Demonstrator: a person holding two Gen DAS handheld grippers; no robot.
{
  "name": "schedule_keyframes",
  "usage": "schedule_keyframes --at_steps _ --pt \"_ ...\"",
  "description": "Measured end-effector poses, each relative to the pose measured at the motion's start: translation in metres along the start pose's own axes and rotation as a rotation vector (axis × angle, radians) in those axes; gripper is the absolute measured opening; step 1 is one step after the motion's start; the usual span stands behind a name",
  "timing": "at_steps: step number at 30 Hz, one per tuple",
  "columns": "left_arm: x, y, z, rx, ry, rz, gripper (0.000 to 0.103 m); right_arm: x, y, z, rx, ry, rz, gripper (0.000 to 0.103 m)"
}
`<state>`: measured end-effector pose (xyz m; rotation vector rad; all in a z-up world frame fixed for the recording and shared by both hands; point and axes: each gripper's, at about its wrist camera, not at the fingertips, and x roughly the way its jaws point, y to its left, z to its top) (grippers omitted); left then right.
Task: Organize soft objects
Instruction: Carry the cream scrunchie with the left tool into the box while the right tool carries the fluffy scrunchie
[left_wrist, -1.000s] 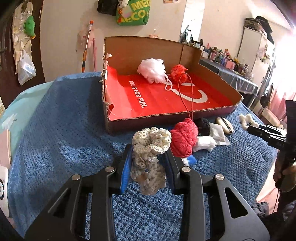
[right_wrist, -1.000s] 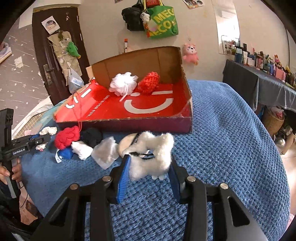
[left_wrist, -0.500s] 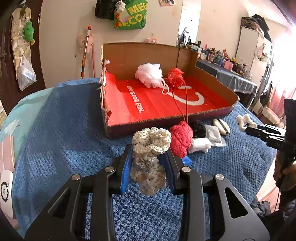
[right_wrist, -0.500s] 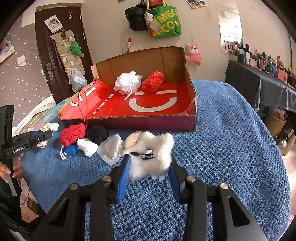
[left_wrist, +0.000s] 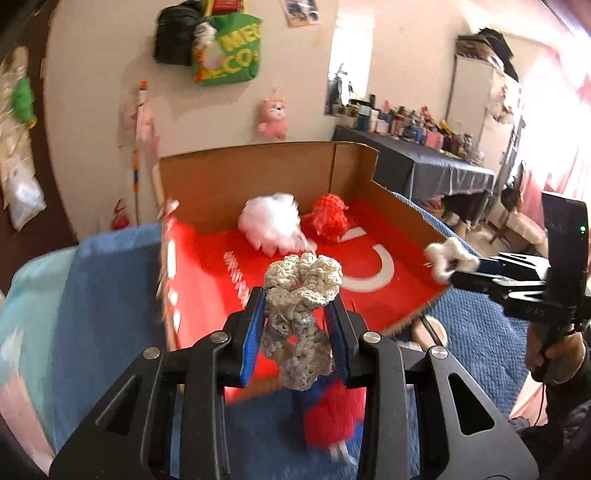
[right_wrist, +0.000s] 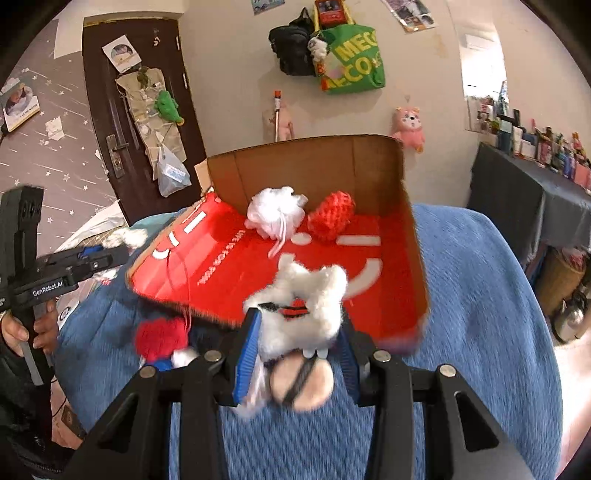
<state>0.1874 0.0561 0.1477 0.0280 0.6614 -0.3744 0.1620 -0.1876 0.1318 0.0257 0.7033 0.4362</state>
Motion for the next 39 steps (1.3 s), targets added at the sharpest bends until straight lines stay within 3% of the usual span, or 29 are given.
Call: schedule_keyframes --at_steps 8,17,27,39 --pt "0.091 0.004 0.042 0.07 0.17 -0.009 0.031 0.078 -0.001 0.044 -0.032 0.101 0.024 0.042" --pt "0.151 0.001 0.046 0.1 0.323 0.014 0.031 0.144 -0.003 0.065 -0.047 0.254 0.012 0.042" --pt "0.183 -0.005 0.041 0.139 0.39 0.07 0.031 0.161 -0.011 0.068 -0.04 0.313 -0.013 0.042" --pt "0.196 0.001 0.04 0.113 0.403 0.076 0.031 0.178 -0.018 0.068 -0.031 0.362 -0.014 0.043"
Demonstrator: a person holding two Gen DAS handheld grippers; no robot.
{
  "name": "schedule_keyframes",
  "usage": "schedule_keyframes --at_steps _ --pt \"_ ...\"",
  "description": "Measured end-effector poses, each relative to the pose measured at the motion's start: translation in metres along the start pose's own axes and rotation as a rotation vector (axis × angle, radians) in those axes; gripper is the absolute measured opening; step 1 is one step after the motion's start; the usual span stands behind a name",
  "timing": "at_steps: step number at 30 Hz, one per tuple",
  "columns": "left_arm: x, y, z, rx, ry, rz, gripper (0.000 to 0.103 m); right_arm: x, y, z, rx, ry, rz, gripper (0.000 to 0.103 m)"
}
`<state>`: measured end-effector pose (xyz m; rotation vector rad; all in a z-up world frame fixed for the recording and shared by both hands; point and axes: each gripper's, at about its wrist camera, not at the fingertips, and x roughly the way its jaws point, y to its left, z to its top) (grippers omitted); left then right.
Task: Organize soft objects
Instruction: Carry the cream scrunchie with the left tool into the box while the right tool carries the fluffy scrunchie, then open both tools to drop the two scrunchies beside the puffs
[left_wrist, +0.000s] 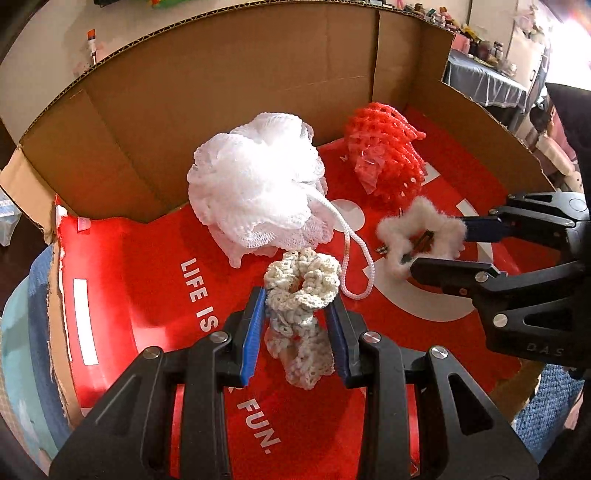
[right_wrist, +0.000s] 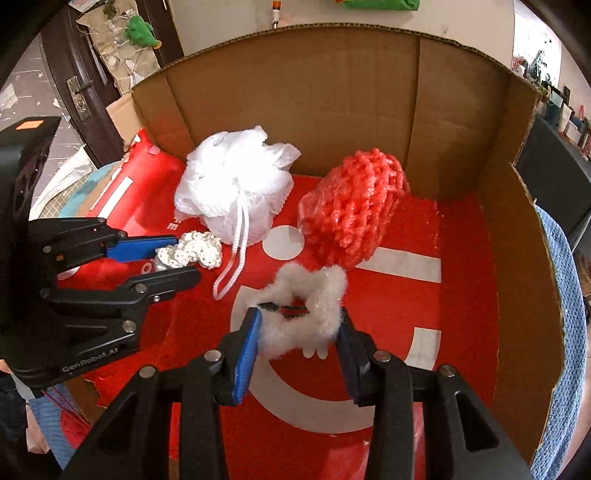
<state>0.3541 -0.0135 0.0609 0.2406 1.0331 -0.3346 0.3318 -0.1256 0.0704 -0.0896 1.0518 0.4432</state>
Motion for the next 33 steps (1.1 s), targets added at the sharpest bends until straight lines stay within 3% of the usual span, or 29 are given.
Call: schedule_keyframes --at_steps 22,23,26,33 --pt "-0.0022 -0.0017 -0.001 0.003 -0.004 0.005 0.032 0.0051 0.0006 0.0005 -0.013 0.022 -0.003 0.045" --pt "-0.002 -0.0017 -0.001 0.004 -0.004 0.005 0.033 0.0049 0.0002 0.0001 -0.014 0.024 -0.004 0.045" --pt "-0.0021 -0.0018 -0.0013 0.006 -0.002 0.007 0.06 0.0055 0.0012 0.0009 -0.015 0.027 -0.003 0.046" --pt "-0.0083 -0.004 -0.0046 0.01 -0.027 -0.003 0.06 0.0061 0.0023 0.0003 -0.026 0.031 -0.006 0.051"
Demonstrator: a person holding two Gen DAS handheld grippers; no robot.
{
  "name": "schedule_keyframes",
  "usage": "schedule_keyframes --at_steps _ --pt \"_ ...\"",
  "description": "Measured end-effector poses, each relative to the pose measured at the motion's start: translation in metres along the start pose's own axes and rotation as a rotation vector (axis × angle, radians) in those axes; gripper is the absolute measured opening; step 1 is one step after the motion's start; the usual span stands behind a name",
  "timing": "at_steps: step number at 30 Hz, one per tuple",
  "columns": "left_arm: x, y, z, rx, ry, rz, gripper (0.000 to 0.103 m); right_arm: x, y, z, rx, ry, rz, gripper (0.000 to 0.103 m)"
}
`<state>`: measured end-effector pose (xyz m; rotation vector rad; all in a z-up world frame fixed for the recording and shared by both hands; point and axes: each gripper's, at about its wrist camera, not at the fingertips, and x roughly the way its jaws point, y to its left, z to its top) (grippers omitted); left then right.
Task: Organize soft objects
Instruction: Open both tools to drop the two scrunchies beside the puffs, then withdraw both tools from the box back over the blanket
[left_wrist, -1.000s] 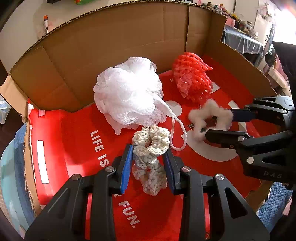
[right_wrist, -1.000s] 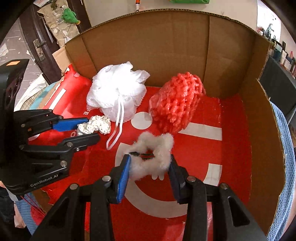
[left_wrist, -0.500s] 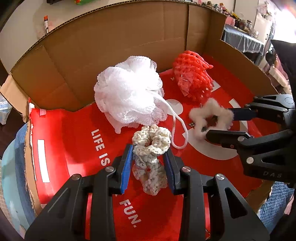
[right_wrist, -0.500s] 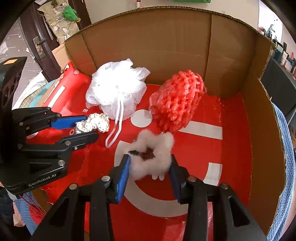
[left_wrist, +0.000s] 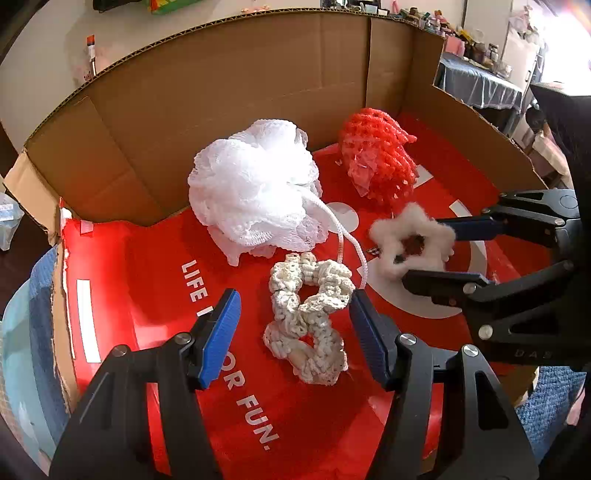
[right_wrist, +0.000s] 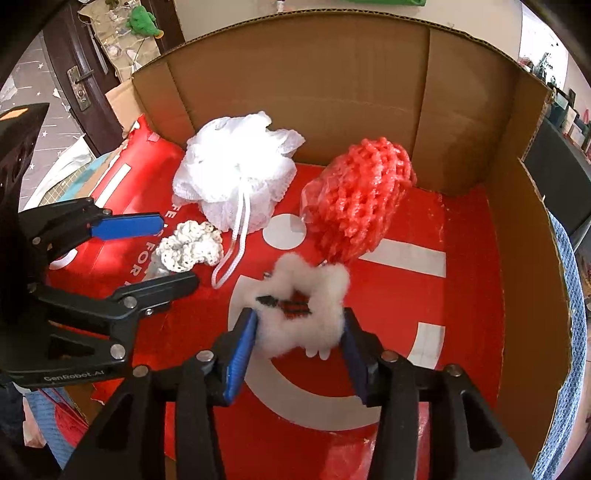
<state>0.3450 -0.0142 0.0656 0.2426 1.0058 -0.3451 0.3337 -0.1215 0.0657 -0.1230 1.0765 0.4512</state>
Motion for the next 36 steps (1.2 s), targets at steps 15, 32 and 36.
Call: schedule_keyframes --at_steps 15,32,36 --pt "-0.033 -0.001 -0.009 -0.023 -0.06 0.007 0.066 -0.021 0.006 -0.001 -0.019 -0.04 -0.019 0.07" --pt "-0.125 -0.019 -0.036 -0.089 -0.319 0.063 0.085 -0.107 0.022 -0.026 -0.006 -0.235 -0.053 0.094" --pt "-0.155 -0.03 -0.05 -0.082 -0.419 0.104 0.091 -0.133 0.028 -0.038 -0.006 -0.291 -0.054 0.097"
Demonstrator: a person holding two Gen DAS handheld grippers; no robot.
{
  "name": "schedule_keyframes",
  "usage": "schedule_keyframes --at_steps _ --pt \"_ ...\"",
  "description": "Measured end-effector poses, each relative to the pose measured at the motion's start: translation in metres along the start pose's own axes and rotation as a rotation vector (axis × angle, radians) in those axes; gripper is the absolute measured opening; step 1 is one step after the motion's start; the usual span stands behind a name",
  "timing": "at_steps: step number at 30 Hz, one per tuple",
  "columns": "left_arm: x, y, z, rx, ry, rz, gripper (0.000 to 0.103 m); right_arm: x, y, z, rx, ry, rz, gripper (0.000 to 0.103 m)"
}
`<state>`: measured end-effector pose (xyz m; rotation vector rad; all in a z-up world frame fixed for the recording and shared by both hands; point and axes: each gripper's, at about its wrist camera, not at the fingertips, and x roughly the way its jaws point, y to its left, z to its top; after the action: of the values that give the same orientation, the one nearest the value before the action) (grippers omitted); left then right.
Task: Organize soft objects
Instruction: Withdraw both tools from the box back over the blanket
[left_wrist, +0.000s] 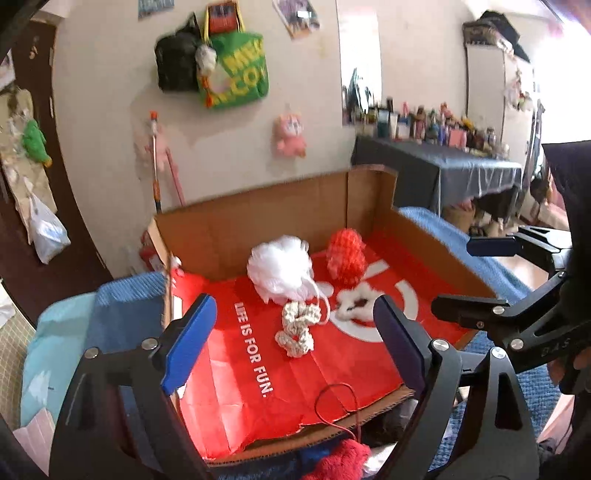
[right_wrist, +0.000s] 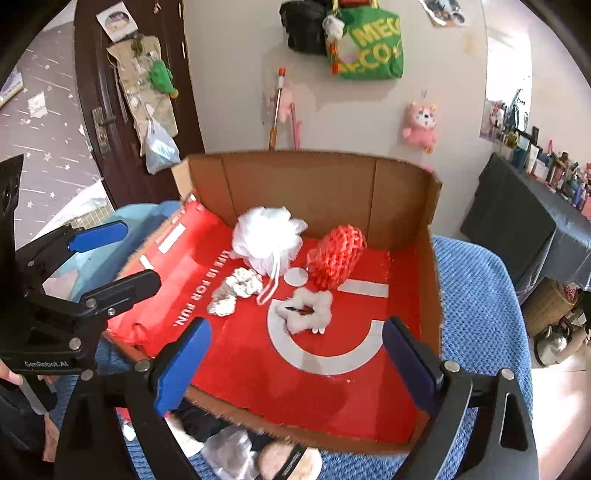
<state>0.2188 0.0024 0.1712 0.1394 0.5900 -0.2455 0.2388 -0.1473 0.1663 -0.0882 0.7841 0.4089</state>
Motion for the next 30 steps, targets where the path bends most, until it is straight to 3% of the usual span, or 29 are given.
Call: schedule_keyframes --at_steps 6,15,26,30 --pt "-0.046 -0.006 -0.01 -0.034 -0.116 0.011 0.094 -0.045 0.01 -0.013 0.004 -0.109 -0.024 0.103" --pt "-0.103 -0.019 -0.046 -0.073 -0.245 0.06 0.099 -0.099 0.023 -0.05 0.027 -0.226 -0.066 0.103" --pt "-0.121 -0.036 -0.101 -0.104 -0.264 0.092 0.099 -0.12 0.04 -0.11 0.053 -0.296 -0.123 0.103" --pt "-0.114 -0.039 -0.119 -0.121 -0.233 0.083 0.099 -0.114 0.044 -0.13 0.056 -0.302 -0.159 0.103"
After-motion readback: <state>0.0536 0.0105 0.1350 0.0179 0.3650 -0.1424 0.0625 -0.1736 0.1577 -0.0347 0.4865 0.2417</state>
